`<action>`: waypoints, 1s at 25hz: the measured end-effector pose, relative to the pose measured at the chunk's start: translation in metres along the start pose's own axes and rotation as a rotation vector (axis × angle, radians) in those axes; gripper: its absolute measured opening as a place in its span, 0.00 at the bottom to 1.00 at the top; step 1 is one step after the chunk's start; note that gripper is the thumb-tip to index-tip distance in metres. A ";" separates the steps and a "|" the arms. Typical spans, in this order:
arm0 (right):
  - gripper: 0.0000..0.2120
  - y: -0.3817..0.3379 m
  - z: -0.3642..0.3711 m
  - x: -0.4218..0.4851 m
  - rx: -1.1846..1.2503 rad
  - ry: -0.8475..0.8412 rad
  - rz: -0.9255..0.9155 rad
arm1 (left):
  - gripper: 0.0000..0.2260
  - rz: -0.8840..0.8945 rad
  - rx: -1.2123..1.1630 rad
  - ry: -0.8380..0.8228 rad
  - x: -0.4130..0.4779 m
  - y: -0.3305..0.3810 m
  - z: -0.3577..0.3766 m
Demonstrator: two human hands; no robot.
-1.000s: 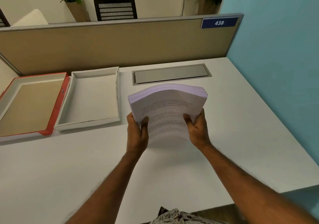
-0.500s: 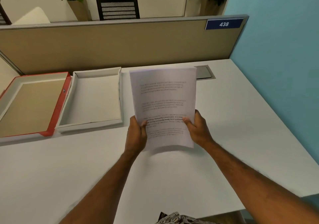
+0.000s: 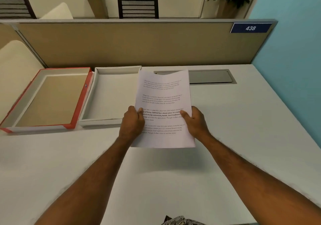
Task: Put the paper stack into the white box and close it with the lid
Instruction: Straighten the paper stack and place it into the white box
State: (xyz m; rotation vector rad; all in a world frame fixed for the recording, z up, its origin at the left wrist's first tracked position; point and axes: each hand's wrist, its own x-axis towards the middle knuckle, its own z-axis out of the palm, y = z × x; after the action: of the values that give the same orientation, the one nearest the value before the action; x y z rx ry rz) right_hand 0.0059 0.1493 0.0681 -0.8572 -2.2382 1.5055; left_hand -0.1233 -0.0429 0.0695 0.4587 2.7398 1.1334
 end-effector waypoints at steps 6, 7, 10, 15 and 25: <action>0.13 -0.010 0.050 0.005 0.009 -0.046 0.057 | 0.12 -0.056 0.000 0.001 0.006 -0.043 -0.028; 0.13 -0.016 0.058 0.008 0.006 -0.055 0.055 | 0.12 -0.064 -0.002 0.009 0.011 -0.049 -0.034; 0.15 -0.035 0.084 0.026 -0.002 -0.078 0.038 | 0.16 -0.073 -0.016 0.039 0.032 -0.061 -0.054; 0.17 -0.072 0.130 0.069 -0.009 -0.110 0.031 | 0.18 -0.087 -0.014 0.119 0.085 -0.081 -0.085; 0.18 -0.091 0.218 0.148 -0.055 -0.190 0.150 | 0.19 -0.167 0.083 0.103 0.186 -0.136 -0.101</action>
State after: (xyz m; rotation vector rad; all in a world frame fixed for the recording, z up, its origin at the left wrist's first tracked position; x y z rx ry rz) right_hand -0.2572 0.0591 0.0531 -0.9541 -2.4077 1.6622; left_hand -0.3542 -0.1401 0.0421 0.1805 2.8584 1.0327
